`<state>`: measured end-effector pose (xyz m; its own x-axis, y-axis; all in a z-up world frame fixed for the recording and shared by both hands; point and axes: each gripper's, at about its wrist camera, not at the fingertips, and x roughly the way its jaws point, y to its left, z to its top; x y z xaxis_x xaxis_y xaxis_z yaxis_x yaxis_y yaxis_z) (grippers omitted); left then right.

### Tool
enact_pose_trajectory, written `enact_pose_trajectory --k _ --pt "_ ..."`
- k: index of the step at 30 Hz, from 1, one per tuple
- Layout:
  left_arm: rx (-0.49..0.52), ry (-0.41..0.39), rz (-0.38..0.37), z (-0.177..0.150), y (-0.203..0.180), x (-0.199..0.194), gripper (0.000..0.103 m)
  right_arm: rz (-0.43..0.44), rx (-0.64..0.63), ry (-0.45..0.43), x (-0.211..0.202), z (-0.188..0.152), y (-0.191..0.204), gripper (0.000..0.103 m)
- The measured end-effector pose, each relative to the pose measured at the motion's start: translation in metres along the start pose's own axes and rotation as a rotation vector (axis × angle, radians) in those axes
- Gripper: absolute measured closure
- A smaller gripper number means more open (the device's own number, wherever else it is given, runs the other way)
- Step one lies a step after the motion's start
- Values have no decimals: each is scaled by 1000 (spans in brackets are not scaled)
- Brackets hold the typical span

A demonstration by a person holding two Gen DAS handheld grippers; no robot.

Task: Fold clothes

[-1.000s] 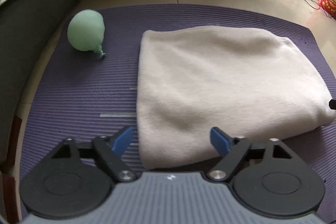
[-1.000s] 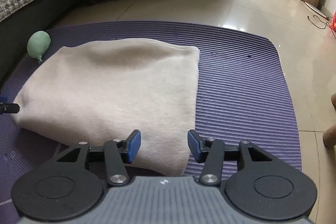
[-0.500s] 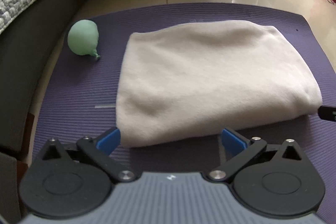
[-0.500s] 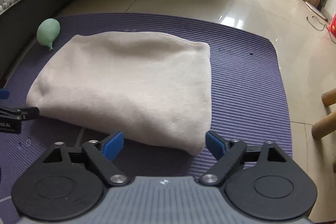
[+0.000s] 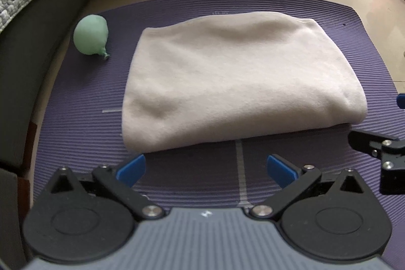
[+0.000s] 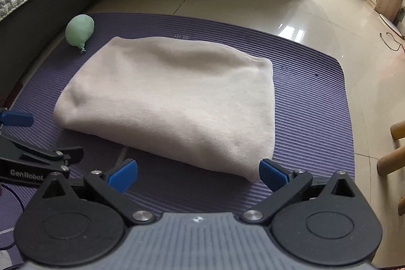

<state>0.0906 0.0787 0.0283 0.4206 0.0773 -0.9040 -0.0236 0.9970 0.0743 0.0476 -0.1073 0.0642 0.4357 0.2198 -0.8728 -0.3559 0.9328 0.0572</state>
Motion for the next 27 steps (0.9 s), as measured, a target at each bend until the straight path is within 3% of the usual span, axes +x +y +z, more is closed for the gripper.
enact_pose_trajectory --k 27 --pt "-29 23 0 7 0 3 0 25 13 10 5 2 4 1"
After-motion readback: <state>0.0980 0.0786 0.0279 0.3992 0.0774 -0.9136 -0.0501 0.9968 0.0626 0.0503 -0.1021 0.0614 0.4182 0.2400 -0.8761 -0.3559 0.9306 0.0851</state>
